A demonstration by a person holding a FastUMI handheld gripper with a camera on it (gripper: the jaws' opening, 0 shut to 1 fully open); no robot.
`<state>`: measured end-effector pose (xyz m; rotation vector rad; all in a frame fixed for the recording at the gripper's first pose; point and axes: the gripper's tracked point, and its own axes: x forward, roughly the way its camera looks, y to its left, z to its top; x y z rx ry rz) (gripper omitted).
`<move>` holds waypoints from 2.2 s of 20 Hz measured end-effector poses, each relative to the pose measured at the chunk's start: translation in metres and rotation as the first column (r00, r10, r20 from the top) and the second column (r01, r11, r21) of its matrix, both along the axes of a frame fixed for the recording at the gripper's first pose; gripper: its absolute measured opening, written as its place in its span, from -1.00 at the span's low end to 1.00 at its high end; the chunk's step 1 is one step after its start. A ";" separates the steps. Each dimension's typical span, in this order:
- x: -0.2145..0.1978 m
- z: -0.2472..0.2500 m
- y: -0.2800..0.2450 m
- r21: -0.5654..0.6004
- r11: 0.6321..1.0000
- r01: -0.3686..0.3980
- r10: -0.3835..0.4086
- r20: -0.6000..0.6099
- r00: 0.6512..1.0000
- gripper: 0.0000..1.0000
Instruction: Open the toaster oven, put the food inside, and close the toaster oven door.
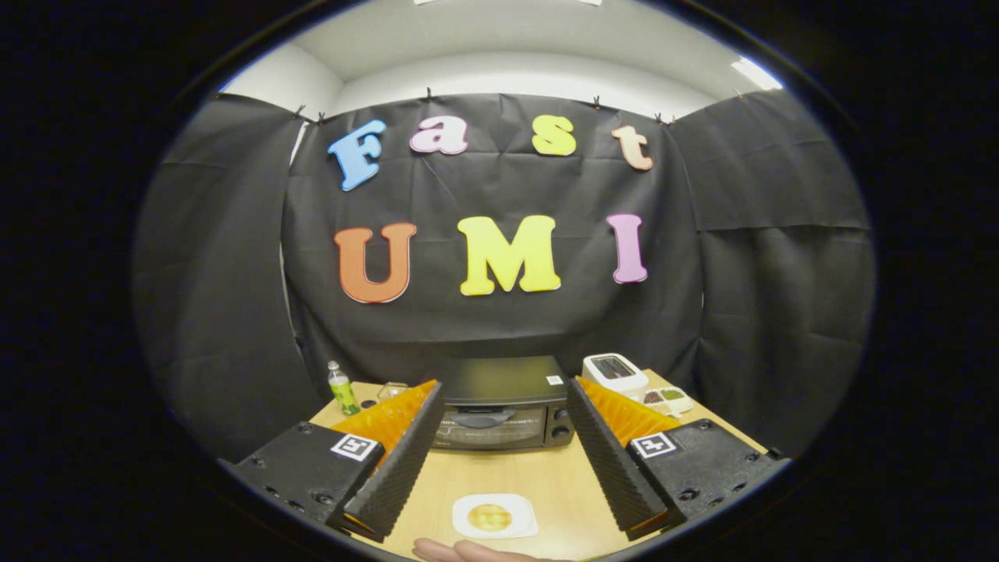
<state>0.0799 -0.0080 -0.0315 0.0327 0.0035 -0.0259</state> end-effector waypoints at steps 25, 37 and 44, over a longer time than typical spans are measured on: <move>0.202 -0.123 0.006 -0.090 0.993 0.073 -0.084 -0.120 0.989 1.00; 0.262 -0.180 0.038 -0.005 1.000 -0.018 0.017 -0.237 0.971 1.00; 0.231 -0.193 0.037 0.019 0.999 -0.027 0.032 -0.313 0.949 1.00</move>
